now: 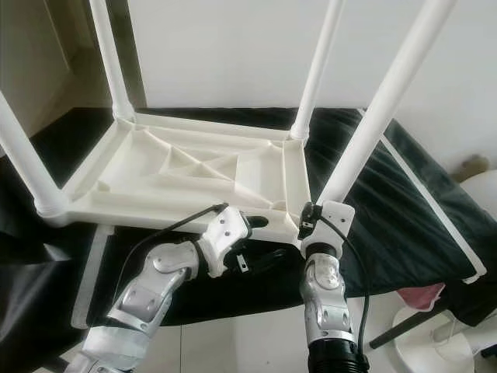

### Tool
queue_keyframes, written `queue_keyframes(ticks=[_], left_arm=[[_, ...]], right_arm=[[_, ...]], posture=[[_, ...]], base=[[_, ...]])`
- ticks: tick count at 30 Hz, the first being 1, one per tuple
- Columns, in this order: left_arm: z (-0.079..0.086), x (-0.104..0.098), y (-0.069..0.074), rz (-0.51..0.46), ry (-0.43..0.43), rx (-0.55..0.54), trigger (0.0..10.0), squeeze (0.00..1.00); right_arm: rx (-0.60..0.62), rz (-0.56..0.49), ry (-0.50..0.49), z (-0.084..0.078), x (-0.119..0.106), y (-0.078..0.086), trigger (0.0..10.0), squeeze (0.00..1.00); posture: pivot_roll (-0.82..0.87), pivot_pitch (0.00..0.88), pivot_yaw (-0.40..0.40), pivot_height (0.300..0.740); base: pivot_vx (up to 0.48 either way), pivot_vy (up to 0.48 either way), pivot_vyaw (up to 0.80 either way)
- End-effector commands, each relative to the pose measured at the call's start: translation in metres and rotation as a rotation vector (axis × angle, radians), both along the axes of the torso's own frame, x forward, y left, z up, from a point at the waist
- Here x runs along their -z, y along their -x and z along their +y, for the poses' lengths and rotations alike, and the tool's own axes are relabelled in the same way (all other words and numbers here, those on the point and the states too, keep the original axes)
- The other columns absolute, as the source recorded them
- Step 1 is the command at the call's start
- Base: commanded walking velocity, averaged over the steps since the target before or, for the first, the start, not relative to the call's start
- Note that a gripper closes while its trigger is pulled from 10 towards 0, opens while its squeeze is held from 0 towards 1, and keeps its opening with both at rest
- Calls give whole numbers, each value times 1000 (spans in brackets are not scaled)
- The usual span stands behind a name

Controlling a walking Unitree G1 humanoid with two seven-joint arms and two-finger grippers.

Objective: Building children table

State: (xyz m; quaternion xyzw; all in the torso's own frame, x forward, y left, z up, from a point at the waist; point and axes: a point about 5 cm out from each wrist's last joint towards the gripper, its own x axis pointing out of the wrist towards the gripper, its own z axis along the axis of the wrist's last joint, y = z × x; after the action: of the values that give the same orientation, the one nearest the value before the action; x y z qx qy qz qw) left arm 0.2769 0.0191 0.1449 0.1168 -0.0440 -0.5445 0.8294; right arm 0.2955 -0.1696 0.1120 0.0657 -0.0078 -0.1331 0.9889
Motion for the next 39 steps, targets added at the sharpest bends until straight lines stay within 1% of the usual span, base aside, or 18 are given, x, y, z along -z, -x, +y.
queue_keyframes(ticks=[1,2,3,4,5,12,15,19,20,21,22,23,26,27,31,33,36,39], left_arm=[[1,-1,-4,-16,6,-80,10000,0],[1,-1,-4,-17,7,-80,10000,0],[0,-1,-4,-18,6,-79,10000,0],[0,-1,-4,-18,6,-79,10000,0],[0,0,-5,-19,4,-81,10000,0],[0,1,-7,-21,3,-89,10000,0],[1,2,-7,-25,4,-109,10000,0],[4,5,-7,-22,-1,-129,10000,0],[5,6,-7,-16,-3,-135,10000,0],[5,6,-7,-16,-3,-135,10000,0],[6,9,-7,-7,-6,-145,10000,0],[6,9,-7,-7,-6,-145,10000,0],[8,13,-5,51,10,-122,10000,0],[10,14,-7,119,44,-112,10000,0],[11,13,-9,133,57,-122,10000,0],[13,16,-13,94,6,-151,10000,0],[12,16,-15,95,-4,-159,10000,0],[12,15,-15,95,3,-161,10000,0]], right_arm=[[23,88,-37,-3,17,3,10000,0],[25,88,-33,-3,18,4,10000,0],[29,88,-28,-3,18,4,10000,533],[29,88,-28,-3,18,4,10000,533],[24,90,-22,-2,18,4,10000,1000],[5,80,-15,-1,18,4,10000,1000],[-20,70,23,-4,15,4,10000,1000],[-53,58,32,-7,14,4,10000,1000],[-73,52,35,-8,13,5,10000,494],[-73,52,35,-8,13,5,10000,494],[-105,40,41,-11,12,7,10000,0],[-105,40,41,-11,12,7,10000,0],[-137,29,80,-18,13,10,10000,0],[-130,26,90,-21,13,9,10000,0],[-125,22,85,-20,12,8,10000,0],[-151,2,65,-16,10,8,10000,0],[-183,-13,30,-16,7,8,10000,0],[-205,-22,26,-17,5,8,10000,0]], posture=[[75,0,-53,740],[72,0,-51,740],[71,0,-52,740],[71,0,-52,740],[72,0,-54,740],[81,0,-65,740],[88,0,-77,740],[92,0,-82,740],[94,0,-84,740],[94,0,-84,740],[103,0,-94,740],[103,0,-94,740],[99,0,-95,740],[89,0,-95,740],[89,0,-94,740],[92,0,-94,740],[88,0,-84,740],[88,0,-82,740]], base=[[0,0,0],[0,0,0],[0,0,0],[0,0,0],[0,0,0],[0,0,0],[0,0,0],[0,0,0],[0,0,0],[0,0,0],[0,0,0],[0,0,0],[0,0,0],[0,0,0],[0,0,0],[0,0,0],[0,0,0],[0,0,0]])
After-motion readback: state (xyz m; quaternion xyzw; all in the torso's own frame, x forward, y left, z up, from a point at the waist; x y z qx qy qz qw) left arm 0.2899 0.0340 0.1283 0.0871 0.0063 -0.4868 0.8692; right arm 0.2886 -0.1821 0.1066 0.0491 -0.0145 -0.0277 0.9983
